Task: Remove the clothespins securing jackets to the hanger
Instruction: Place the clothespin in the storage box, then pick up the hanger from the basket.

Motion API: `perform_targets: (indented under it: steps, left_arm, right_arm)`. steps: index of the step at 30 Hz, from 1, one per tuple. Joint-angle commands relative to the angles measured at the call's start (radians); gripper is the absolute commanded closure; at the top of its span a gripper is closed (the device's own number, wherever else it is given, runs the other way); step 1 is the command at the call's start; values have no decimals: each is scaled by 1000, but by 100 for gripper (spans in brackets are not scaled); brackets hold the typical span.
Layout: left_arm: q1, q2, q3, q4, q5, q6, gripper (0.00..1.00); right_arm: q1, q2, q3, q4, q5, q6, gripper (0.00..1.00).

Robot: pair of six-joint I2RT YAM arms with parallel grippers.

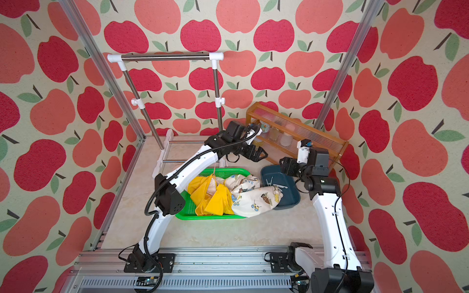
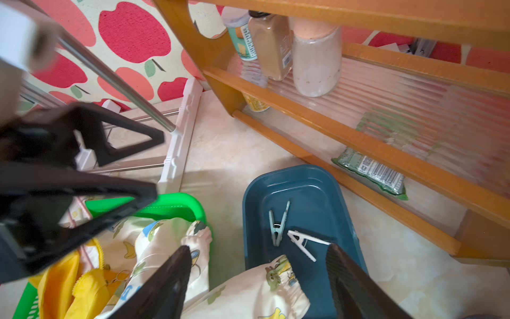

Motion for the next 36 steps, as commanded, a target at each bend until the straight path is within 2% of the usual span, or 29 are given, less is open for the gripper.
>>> perform_targets:
  steps: [1,4,5,7,10,11,13,16,18,20,22,36]
  left_arm:
    - [53,-182,-140,-20,23,-122,0]
    - [106,-378,-405,58,89,-298,0]
    - [113,-450,-508,121,103,-312,0]
    - [113,-633,-734,257,3,-326,0]
    - [113,-868,-965,304,-284,-383,0]
    - [140,-913,-1006,311,-255,-384,1]
    - [217,-917,-990,188,-140,-342,16]
    - [205,-802,-891,-55,-266,-157,24]
    - [194,-732,-877,-85,-336,-65,31]
    - [196,-689,-883,-53,-345,-20,31]
    - [209,-664,-891,-12,-305,-5,31]
    - [206,-551,-885,70,-164,4,33]
  right_arm:
    - [92,-13,-28,58,118,57,21]
    - [216,-1,-25,71,256,62,21]
    - [249,4,-26,81,291,68,21]
    - [321,19,-26,107,356,93,21]
    - [394,53,-22,143,396,134,21]
    - [410,70,-14,144,402,137,21]
    - [456,111,21,127,432,129,21]
    - [510,170,72,102,459,116,21]
    - [533,197,92,95,459,111,21]
    - [553,212,108,81,465,111,21]
    - [572,213,116,66,480,118,21]
    - [682,98,19,48,558,188,21]
